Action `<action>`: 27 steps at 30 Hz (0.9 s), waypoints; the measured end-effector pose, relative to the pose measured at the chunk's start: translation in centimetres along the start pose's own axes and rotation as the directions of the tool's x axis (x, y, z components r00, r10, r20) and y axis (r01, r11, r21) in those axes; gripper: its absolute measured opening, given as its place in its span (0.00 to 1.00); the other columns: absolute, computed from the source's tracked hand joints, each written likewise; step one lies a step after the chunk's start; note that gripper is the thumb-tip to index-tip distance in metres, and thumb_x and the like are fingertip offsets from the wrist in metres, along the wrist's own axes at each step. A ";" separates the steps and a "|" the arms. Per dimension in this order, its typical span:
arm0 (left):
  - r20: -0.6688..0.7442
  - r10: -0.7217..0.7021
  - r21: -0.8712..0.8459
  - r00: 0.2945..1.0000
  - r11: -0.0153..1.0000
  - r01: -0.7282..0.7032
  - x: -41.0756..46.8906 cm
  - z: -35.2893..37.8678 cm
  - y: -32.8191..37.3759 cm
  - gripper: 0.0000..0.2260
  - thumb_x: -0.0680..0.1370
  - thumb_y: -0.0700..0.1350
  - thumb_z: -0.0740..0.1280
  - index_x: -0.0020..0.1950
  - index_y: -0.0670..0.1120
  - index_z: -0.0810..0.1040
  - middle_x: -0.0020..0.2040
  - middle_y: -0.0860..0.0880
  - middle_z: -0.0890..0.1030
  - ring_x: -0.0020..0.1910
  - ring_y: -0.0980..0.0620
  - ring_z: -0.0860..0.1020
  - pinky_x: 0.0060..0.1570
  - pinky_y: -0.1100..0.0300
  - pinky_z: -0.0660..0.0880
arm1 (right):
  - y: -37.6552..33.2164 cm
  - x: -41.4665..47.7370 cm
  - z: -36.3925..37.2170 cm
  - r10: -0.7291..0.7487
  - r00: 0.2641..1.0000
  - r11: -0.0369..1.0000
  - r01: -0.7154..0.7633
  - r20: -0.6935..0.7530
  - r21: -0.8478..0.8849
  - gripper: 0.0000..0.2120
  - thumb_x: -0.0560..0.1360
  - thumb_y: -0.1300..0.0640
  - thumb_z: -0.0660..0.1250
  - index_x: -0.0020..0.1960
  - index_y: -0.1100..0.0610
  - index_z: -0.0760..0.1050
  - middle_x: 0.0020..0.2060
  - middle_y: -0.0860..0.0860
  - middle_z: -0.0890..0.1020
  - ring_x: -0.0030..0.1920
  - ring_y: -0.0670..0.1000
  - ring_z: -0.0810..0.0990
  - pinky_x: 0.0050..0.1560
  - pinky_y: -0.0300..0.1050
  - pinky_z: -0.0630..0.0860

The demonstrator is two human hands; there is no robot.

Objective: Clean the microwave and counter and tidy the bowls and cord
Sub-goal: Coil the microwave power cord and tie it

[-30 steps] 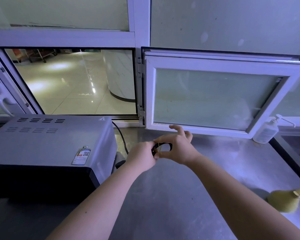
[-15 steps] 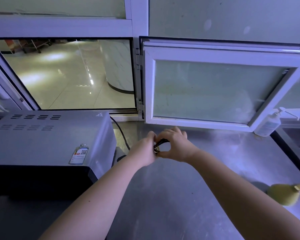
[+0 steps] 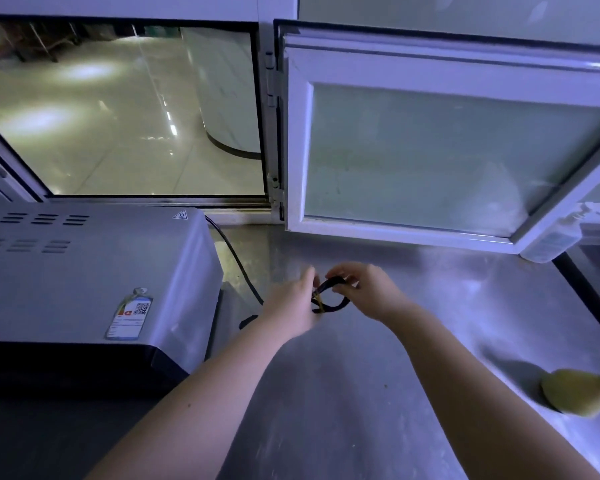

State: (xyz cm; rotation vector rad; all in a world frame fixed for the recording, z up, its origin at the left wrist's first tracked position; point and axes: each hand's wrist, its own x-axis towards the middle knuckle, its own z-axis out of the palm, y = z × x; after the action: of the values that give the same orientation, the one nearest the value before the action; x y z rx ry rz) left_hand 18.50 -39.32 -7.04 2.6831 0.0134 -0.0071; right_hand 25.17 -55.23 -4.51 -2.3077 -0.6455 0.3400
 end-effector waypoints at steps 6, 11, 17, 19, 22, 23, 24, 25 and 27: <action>0.144 -0.126 -0.348 0.982 0.922 0.169 1.8 1.3 -2.7 0.16 0.71 0.44 0.74 0.56 0.50 0.73 0.52 0.54 0.78 0.51 0.53 0.78 0.49 0.59 0.74 | 2.5 3.4 1.8 -0.200 0.974 0.965 0.177 -0.104 -0.195 0.08 0.74 0.65 0.70 0.51 0.56 0.82 0.45 0.50 0.84 0.49 0.53 0.71 0.49 0.46 0.72; 0.174 -0.196 -0.403 0.965 0.880 0.251 2.7 2.3 -5.6 0.17 0.70 0.46 0.76 0.57 0.51 0.77 0.48 0.53 0.81 0.45 0.56 0.79 0.45 0.66 0.73 | 5.4 5.3 4.1 -0.195 0.970 0.970 0.169 -0.144 -0.172 0.07 0.74 0.67 0.69 0.49 0.57 0.81 0.45 0.50 0.83 0.46 0.51 0.69 0.47 0.48 0.73; 0.097 -0.318 -0.428 0.943 0.842 0.328 3.7 5.3 -8.0 0.09 0.76 0.44 0.71 0.55 0.47 0.80 0.50 0.52 0.81 0.49 0.56 0.77 0.48 0.66 0.70 | 8.0 6.1 7.2 -0.121 0.979 0.988 0.102 -0.164 -0.120 0.07 0.74 0.69 0.67 0.47 0.59 0.81 0.45 0.51 0.83 0.49 0.57 0.74 0.48 0.48 0.73; 0.098 -0.380 -0.484 0.920 0.789 0.378 4.0 6.3 -8.3 0.09 0.76 0.44 0.71 0.56 0.46 0.81 0.51 0.52 0.81 0.51 0.55 0.78 0.51 0.64 0.71 | 8.4 6.8 8.0 -0.092 0.976 0.994 0.079 -0.198 -0.072 0.07 0.75 0.68 0.67 0.49 0.60 0.81 0.49 0.52 0.82 0.51 0.56 0.74 0.51 0.44 0.71; 0.106 -0.458 -0.523 0.882 0.729 0.442 4.4 7.6 -8.8 0.09 0.76 0.45 0.71 0.55 0.47 0.80 0.49 0.53 0.81 0.50 0.55 0.79 0.50 0.64 0.71 | 8.7 7.5 8.9 0.149 0.957 0.971 -0.093 -0.250 0.222 0.14 0.77 0.63 0.67 0.61 0.55 0.77 0.61 0.47 0.73 0.54 0.47 0.75 0.54 0.38 0.71; 0.102 -0.480 -0.524 0.871 0.719 0.457 4.5 8.0 -9.0 0.08 0.76 0.45 0.71 0.55 0.47 0.81 0.48 0.53 0.81 0.48 0.55 0.78 0.48 0.65 0.70 | 8.7 7.6 9.4 0.280 0.931 0.924 -0.196 -0.234 0.327 0.17 0.77 0.60 0.67 0.65 0.53 0.73 0.62 0.46 0.71 0.53 0.46 0.75 0.54 0.39 0.73; 0.091 -0.502 -0.527 0.860 0.708 0.470 4.5 8.3 -9.2 0.08 0.76 0.45 0.71 0.54 0.46 0.81 0.48 0.53 0.81 0.47 0.55 0.78 0.47 0.65 0.69 | 8.7 7.6 10.0 0.415 0.887 0.860 -0.309 -0.205 0.406 0.19 0.77 0.58 0.67 0.67 0.52 0.70 0.60 0.46 0.71 0.53 0.47 0.76 0.52 0.42 0.74; 0.077 -0.524 -0.530 0.848 0.699 0.480 4.5 8.6 -9.4 0.08 0.76 0.45 0.71 0.54 0.46 0.81 0.47 0.53 0.82 0.47 0.55 0.78 0.45 0.66 0.69 | 8.9 7.5 10.7 0.529 0.832 0.789 -0.410 -0.167 0.457 0.19 0.77 0.55 0.67 0.67 0.53 0.69 0.58 0.47 0.72 0.51 0.48 0.77 0.51 0.45 0.76; 0.047 -0.558 -0.529 0.829 0.689 0.494 4.3 9.1 -9.9 0.07 0.77 0.45 0.70 0.53 0.45 0.82 0.47 0.52 0.82 0.46 0.55 0.79 0.43 0.67 0.68 | 9.4 7.3 12.3 0.649 0.757 0.681 -0.535 -0.074 0.501 0.17 0.77 0.52 0.67 0.64 0.56 0.71 0.53 0.51 0.77 0.50 0.53 0.80 0.53 0.52 0.78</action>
State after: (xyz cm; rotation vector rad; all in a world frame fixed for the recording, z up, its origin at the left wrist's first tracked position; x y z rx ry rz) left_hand 22.70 -34.42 -19.63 2.0349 0.7297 -0.0220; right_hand 29.59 -50.25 -20.27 -1.9856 0.3318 0.4363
